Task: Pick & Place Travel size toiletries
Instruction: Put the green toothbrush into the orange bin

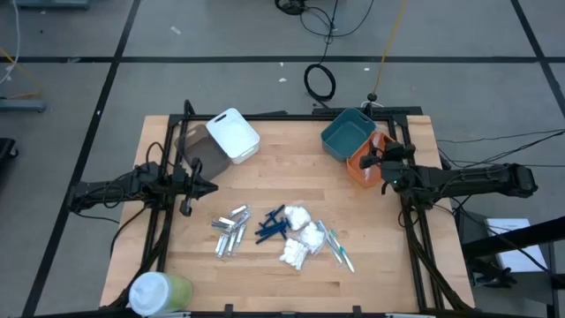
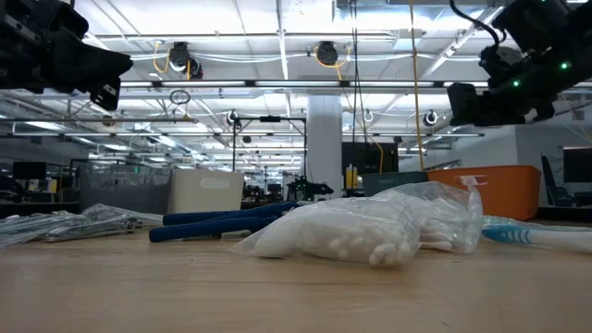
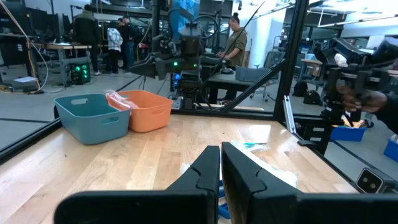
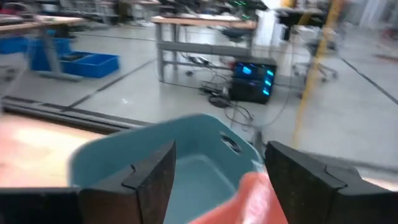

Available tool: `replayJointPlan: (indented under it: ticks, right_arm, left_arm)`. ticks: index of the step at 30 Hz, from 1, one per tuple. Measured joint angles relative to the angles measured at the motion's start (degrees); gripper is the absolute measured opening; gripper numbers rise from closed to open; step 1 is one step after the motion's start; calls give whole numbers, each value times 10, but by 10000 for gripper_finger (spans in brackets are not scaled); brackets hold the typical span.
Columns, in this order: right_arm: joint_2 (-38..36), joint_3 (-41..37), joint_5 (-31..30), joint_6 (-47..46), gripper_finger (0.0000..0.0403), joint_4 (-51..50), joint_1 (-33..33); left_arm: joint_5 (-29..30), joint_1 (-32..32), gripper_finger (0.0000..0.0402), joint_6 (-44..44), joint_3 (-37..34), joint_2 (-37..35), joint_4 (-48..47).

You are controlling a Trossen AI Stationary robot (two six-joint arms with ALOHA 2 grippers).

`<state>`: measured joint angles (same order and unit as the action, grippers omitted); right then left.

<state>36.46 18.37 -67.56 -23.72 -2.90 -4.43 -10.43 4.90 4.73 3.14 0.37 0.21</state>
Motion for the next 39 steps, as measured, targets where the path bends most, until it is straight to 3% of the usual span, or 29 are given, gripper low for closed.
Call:
replayJointPlan:
  ticks: [2,5,9,15,22,26,33,36,39]
  right_arm:
    - [-1,0,44,62,241,58,0]
    - [0,0,160,145,240,151,8]
    - [14,8,287,178,235,212,51]
    - [103,97,295,161,233,115,167]
    - [287,280,289,-7,233,-151,295]
    - [384,350,365,-149,233,-266,336]
    - [490,371,592,-357,233,-282,373]
    - [518,364,632,-420,233,-283,389]
    - [536,360,633,-458,233,-283,404]
  left_arm:
    - [0,0,15,0,0,0,0]
    - [0,0,15,0,0,0,0]
    - [0,0,15,0,0,0,0]
    - [0,0,15,0,0,0,0]
    - [0,0,15,0,0,0,0]
    - [0,0,15,0,0,0,0]
    - [0,0,15,0,0,0,0]
    - [0,0,15,0,0,0,0]
    - [0,0,15,0,0,0,0]
